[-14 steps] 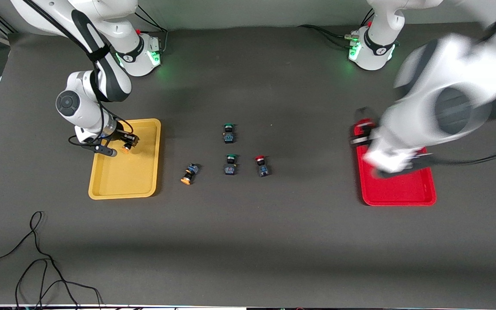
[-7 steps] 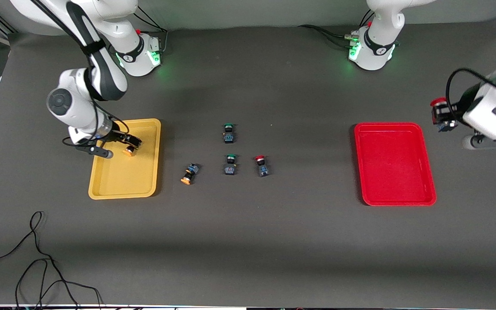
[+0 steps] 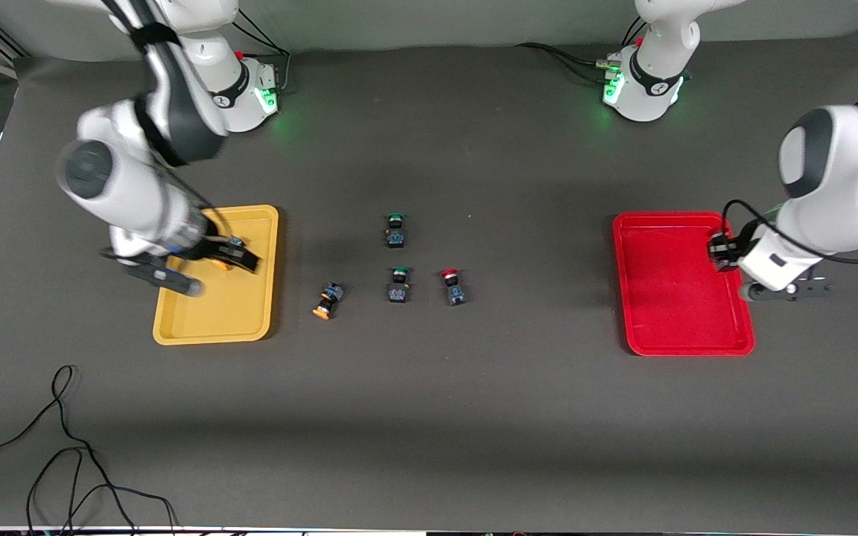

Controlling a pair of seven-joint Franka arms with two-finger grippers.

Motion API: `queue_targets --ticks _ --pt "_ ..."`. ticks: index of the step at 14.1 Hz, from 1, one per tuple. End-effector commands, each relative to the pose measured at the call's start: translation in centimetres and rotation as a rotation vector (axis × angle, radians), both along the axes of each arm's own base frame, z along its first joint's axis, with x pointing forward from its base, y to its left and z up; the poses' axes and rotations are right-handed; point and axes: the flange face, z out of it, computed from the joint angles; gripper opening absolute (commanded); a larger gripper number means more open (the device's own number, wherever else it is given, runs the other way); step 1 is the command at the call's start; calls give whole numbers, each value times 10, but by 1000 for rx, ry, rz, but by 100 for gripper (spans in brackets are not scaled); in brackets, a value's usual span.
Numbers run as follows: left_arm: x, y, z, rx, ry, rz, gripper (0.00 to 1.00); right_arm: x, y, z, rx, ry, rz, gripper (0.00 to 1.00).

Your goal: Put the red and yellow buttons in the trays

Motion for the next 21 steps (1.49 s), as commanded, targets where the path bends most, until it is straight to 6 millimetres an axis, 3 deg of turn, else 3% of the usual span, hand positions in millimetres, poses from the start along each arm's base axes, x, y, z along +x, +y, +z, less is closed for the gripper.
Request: queue_targets --ticks 1,4,6,7,8,11,13,14,15,17,18,19,20,21 --pt "-39 0 -39 15 -16 -2 0 31 48 -69 42 21 -75 100" --pt "-60 -3 -78 8 -38 20 0 26 67 -141 -7 -2 -100 100" --pt "-63 -15 -99 2 -59 69 0 20 73 -172 -21 -9 -107 100" --pt "-64 -27 -108 -1 -57 74 1 16 75 -183 -16 -9 -108 93" --pt "-62 -32 -113 -6 -68 85 6 12 75 -191 -5 -16 -108 84" --pt "-65 -32 -124 -10 -54 93 26 5 71 -202 0 -11 -112 29" --pt "-64 -32 -126 -12 -55 96 54 7 70 -190 -2 -23 -116 6" --pt "-64 -30 -127 -12 -52 101 85 11 70 -175 4 -42 -117 2" --pt "-63 -30 -126 -12 -51 101 99 14 64 -158 -15 -35 -123 2" --pt "-62 -31 -118 -5 -51 99 100 22 51 -106 -83 -9 -126 2" --pt "-60 -33 -104 6 -54 99 100 23 36 -82 -108 0 -126 2" --pt "-58 -38 -87 25 -43 112 100 25 14 -58 -101 7 -107 2" --pt "-54 -57 -61 46 -33 111 100 26 -17 -40 -80 20 -76 2" --pt "-48 -78 -29 70 -24 110 100 27 -58 -39 -57 33 -55 2"
